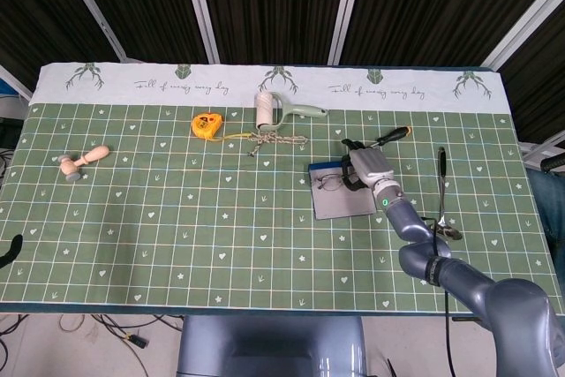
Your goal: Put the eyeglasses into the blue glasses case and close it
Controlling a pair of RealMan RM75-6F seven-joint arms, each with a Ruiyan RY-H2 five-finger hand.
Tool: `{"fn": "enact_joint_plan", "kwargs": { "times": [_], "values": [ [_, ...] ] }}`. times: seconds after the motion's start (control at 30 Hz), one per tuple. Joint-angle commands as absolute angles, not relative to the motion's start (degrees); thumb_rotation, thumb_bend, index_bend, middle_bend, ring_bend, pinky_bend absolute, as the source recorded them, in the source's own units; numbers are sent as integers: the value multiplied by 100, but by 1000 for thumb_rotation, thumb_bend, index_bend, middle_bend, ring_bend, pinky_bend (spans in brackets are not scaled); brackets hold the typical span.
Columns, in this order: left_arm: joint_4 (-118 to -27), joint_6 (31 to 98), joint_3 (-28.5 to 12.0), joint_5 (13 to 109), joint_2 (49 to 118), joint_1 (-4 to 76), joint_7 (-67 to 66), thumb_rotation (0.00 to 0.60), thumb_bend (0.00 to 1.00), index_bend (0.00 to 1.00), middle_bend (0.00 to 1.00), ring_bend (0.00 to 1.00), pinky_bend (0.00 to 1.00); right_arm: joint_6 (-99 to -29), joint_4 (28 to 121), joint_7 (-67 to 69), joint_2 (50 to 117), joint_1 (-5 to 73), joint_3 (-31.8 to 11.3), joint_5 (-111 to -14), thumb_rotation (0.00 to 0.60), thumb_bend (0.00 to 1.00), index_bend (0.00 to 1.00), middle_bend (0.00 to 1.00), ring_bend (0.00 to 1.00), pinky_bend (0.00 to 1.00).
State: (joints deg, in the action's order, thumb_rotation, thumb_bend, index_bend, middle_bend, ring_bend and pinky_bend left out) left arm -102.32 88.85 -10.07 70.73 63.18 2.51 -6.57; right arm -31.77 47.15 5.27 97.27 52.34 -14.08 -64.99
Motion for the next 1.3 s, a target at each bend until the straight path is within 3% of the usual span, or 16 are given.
{"fn": "enact_joint_plan", "kwargs": {
  "times": [0.03, 0.7, 0.8, 0.9, 1.03, 1.13, 1.3],
  "values": [
    [-10233, 8886, -1005, 7070, 6320, 249, -664, 600, 281, 187, 0, 0, 0, -3218, 4819, 344, 9681, 5214, -1429, -6369, 600, 459, 261, 93, 114, 250],
    [-10251, 8887, -1009, 7027, 6330, 246, -720, 600, 288, 190, 0, 0, 0, -3697, 5470, -611, 9499, 5093, -1635, -5435, 600, 361, 219, 98, 126, 251],
    [-10252, 8882, -1013, 7014, 6330, 247, -719, 600, 289, 190, 0, 0, 0, -3973, 5895, -511, 9343, 4946, -1715, -5431, 600, 361, 217, 193, 299, 331],
    [-10257, 8868, -1018, 6992, 6335, 253, -732, 600, 289, 190, 0, 0, 0, -4534, 6582, -460, 9081, 4674, -1669, -5715, 600, 363, 217, 367, 500, 557],
    [-10268, 8869, -1022, 6987, 6336, 255, -737, 600, 289, 190, 0, 0, 0, -5018, 7105, -597, 8871, 4433, -1487, -6055, 600, 418, 214, 699, 812, 904],
    [-10277, 8871, -1015, 6996, 6337, 253, -741, 600, 290, 190, 0, 0, 0, -4939, 7328, -757, 8764, 4380, -1356, -6018, 600, 502, 194, 842, 941, 997],
    [-10285, 8870, -1005, 7000, 6330, 244, -730, 600, 289, 191, 0, 0, 0, -4742, 7530, -1099, 8713, 4371, -1203, -5723, 600, 673, 187, 932, 1000, 1000]
  ]
}}
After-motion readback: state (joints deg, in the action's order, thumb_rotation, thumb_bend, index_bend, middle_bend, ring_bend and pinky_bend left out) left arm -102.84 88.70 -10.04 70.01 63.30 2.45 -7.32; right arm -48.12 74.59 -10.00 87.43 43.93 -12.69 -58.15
